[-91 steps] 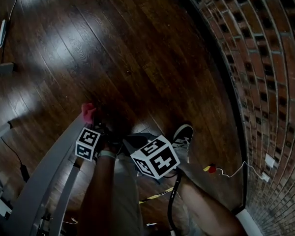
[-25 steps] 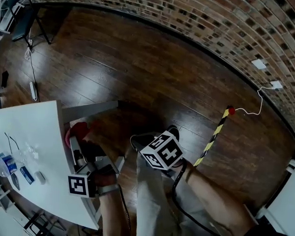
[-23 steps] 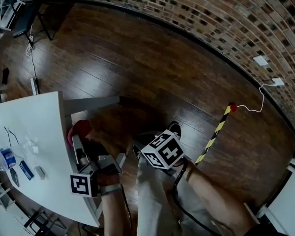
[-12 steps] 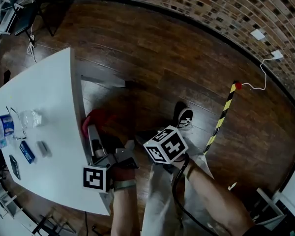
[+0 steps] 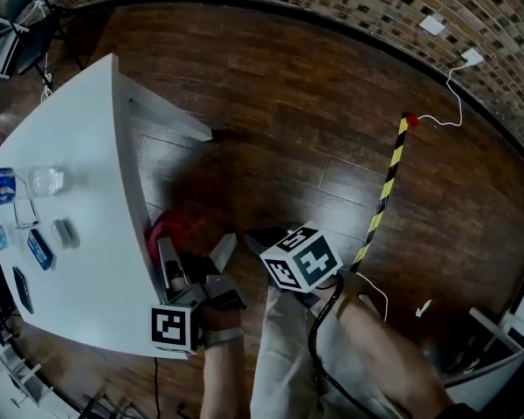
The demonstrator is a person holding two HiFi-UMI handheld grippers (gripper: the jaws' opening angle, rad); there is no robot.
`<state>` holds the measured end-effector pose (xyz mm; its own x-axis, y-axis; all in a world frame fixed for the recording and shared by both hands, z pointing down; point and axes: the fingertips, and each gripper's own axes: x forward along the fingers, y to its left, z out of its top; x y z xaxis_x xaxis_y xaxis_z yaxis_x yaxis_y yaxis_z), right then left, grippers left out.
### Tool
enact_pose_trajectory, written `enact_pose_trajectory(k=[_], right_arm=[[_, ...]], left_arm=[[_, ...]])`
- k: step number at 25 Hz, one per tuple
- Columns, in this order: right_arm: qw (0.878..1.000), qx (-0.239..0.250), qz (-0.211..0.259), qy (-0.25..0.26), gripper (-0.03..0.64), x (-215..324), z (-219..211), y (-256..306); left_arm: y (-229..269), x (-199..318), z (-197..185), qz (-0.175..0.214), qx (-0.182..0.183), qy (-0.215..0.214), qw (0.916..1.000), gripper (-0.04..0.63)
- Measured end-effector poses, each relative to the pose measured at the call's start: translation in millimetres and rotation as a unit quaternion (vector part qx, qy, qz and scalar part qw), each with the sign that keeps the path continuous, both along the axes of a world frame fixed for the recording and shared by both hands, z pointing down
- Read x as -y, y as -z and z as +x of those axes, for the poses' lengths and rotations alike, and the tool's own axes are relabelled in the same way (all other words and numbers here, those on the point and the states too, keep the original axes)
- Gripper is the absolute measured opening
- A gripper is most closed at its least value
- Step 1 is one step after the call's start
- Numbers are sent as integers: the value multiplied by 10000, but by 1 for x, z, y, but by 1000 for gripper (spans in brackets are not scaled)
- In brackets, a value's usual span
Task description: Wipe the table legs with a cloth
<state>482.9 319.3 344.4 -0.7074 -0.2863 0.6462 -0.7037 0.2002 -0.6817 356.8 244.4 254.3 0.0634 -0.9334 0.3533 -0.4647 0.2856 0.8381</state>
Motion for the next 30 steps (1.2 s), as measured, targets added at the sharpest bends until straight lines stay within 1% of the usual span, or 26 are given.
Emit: enact_pose_trajectory(k=[5,9,13,17,24,27,30], right_arm=[[10000,49,24,-53,-8,-31,5,1],[9996,-60,-84,245,-8,-70,-6,0],[9990,-6,-129,423,-8,-110,-20,7],[9989,-93,-178,413,-8,-139,-27,15],[9993,173,-289,149,-8,-175,-56,20],[9992,163,-346,90,-8,-185,-69,15],[9988,-48,-485,-9,-8,-193,-77,5]], left_arm=[[-5,-42,-9,-46,166,7,9999,52],[-8,-78,-19,-128,305,30,9994,52],[-6,-113,-25,-153,297,38,9994,52],[-6,-144,-27,-106,274,-45,9996,52],[2,-186,-30,44,205,-343,9992,52],[-1,-200,-32,83,215,-622,9978,52],[-2,-207,-34,149,233,-1014,9945,52]])
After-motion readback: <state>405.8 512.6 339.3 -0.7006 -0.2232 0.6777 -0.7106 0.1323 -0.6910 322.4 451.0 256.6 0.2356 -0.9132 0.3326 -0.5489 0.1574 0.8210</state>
